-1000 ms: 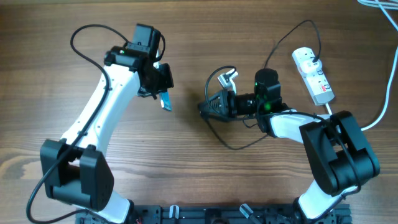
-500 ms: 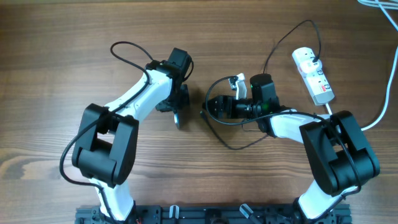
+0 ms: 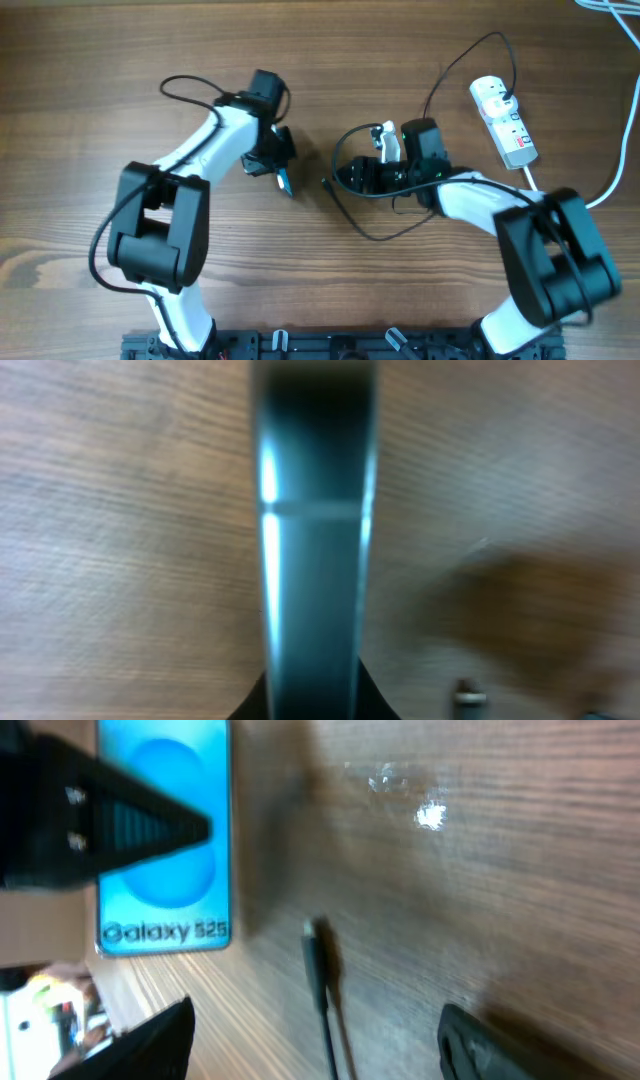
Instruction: Plug charger to phone and switch on socket
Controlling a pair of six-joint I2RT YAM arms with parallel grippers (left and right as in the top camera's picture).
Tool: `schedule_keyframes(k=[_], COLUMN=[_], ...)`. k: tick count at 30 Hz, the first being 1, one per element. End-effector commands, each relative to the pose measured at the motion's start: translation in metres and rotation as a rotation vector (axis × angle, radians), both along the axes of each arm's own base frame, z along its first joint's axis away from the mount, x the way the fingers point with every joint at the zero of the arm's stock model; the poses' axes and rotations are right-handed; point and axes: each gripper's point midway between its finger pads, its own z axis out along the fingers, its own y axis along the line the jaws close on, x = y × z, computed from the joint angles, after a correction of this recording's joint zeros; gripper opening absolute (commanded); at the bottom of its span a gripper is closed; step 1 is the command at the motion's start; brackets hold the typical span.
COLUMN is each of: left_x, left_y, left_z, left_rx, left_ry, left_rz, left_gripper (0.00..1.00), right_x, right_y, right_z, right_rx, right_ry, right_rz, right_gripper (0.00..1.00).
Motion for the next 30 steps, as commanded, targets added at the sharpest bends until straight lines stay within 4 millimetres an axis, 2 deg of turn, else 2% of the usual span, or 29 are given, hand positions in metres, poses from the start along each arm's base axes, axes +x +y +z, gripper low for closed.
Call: schedule_keyframes(k=[1, 3, 6, 8, 10, 13, 18, 20, 22, 23, 24, 25, 27, 30], left_x=[0.029, 0.045, 0.057, 0.058, 0.056, 0.055, 0.056, 0.056, 0.056, 0.056, 0.056, 0.056, 0.056, 0.056], left_y=[-0.027, -0.024, -0.002, 0.005, 0.004, 0.007, 0.007, 0.007, 0.007, 0.007, 0.007, 0.007, 0.007, 0.007], left_z=[0.047, 0.072, 0.079, 0.088, 0.103, 0.105, 0.105, 0.105, 0.105, 0.105, 0.105, 0.105, 0.105, 0.105], left_rx=[-0.489, -0.669, -0.706, -0.766, -0.858, -0.873, -0.874, -0.874, -0.874, -0.874, -0.874, -0.874, -0.874, -0.874], left_ry=[-0.06, -0.148, -0.192, -0.2, -0.245, -0.246, -0.247, -0.247, -0.247, -0.247, -0.247, -0.247, -0.247, -0.247], left_rz=[0.01, -0.041, -0.01, 0.0, -0.071, -0.067, -0.067, -0.067, -0.067, -0.067, -0.067, -0.067, -0.067, -0.067], left_gripper=[0.04, 0.04, 0.04, 0.04, 0.04, 0.04, 0.04, 0.04, 0.04, 0.04, 0.04, 0.04, 0.04, 0.04], right_x=[0.032, 0.03, 0.015, -0.002, -0.017, -0.029, -0.024, -0.02, -0.019, -0.018, -0.017, -0.014, -0.009, 0.002], right_y=[-0.008, -0.021, -0.012, -0.001, 0.017, 0.026, 0.031, 0.034, 0.035, 0.035, 0.036, 0.035, 0.029, 0.014], right_z=[0.062, 0.071, 0.064, 0.049, 0.032, 0.01, -0.026, -0.038, -0.038, -0.038, -0.038, -0.037, -0.037, -0.035], right_rx=[-0.165, -0.359, -0.482, -0.568, -0.633, -0.729, -0.813, -0.817, -0.818, -0.816, -0.815, -0.828, -0.865, -0.931], right_ry=[-0.189, -0.201, -0.227, -0.232, -0.275, -0.281, -0.285, -0.289, -0.292, -0.297, -0.304, -0.313, -0.325, -0.317], right_rz=[0.084, 0.14, 0.227, 0.308, 0.438, 0.499, 0.518, 0.516, 0.514, 0.514, 0.517, 0.508, 0.479, 0.392], right_gripper=[0.85, 0.86, 0.86, 0.87, 0.87, 0.86, 0.82, 0.75, 0.57, 0.52, 0.36, 0.3, 0.27, 0.17])
